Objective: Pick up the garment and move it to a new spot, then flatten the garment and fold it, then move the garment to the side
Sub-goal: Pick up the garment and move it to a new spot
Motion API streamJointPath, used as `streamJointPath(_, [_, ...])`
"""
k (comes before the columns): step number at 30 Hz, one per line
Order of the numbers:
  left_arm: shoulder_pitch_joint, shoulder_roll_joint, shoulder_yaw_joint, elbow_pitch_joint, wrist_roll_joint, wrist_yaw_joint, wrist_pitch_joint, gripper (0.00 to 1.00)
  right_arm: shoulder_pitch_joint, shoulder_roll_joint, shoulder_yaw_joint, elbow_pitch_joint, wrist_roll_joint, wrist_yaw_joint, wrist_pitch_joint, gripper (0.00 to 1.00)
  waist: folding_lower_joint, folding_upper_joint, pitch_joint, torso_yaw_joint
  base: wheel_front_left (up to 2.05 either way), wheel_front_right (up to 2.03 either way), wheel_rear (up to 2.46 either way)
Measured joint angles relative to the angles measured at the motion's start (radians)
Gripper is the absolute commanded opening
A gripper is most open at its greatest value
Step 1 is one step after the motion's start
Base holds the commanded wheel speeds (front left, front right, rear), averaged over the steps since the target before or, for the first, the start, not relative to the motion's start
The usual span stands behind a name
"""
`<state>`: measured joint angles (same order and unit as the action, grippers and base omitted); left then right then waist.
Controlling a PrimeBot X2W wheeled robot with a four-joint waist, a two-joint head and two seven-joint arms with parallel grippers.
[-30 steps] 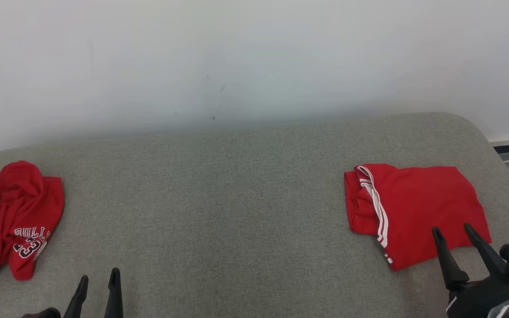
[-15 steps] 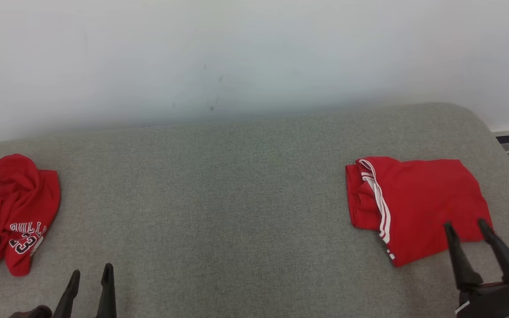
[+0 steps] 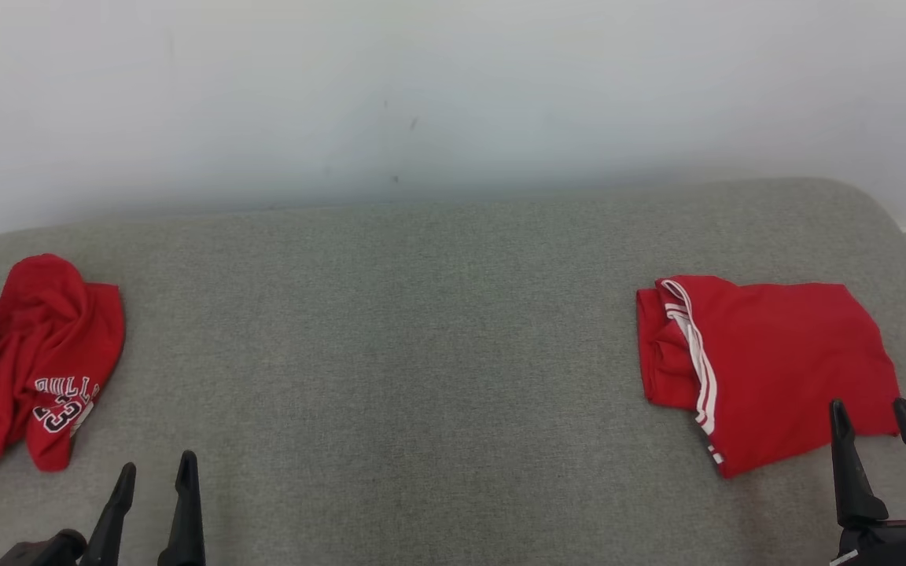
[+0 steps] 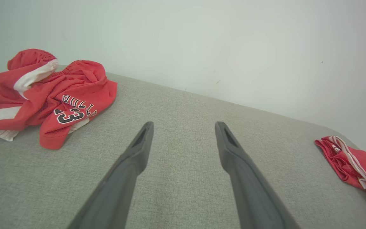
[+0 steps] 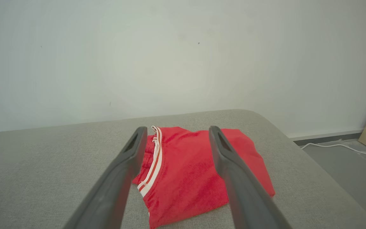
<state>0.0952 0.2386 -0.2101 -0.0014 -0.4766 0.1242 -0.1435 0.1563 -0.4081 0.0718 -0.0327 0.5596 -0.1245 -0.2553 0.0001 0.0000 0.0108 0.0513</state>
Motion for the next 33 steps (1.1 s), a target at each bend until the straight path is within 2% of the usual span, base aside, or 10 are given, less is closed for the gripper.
streamJointPath(7, [-0.008,-0.020,0.033,-0.015,0.030,0.000,0.021,1.00,0.001,0.012,-0.012,-0.027,-0.020,0.000,0.000,1.00,0.0000,0.0000,0.010,0.063,0.00,0.00,0.00])
streamJointPath(18, [0.021,-0.063,0.135,-0.049,0.079,0.000,0.029,1.00,-0.089,0.017,0.071,-0.023,-0.034,0.002,0.031,1.00,0.0000,0.0000,0.014,0.208,0.00,0.00,0.00])
streamJointPath(33, [0.039,-0.106,0.174,-0.071,0.106,0.000,0.065,1.00,-0.151,0.029,0.120,0.000,-0.043,0.019,0.071,1.00,-0.0001,0.0000,0.010,0.421,0.00,0.00,0.00])
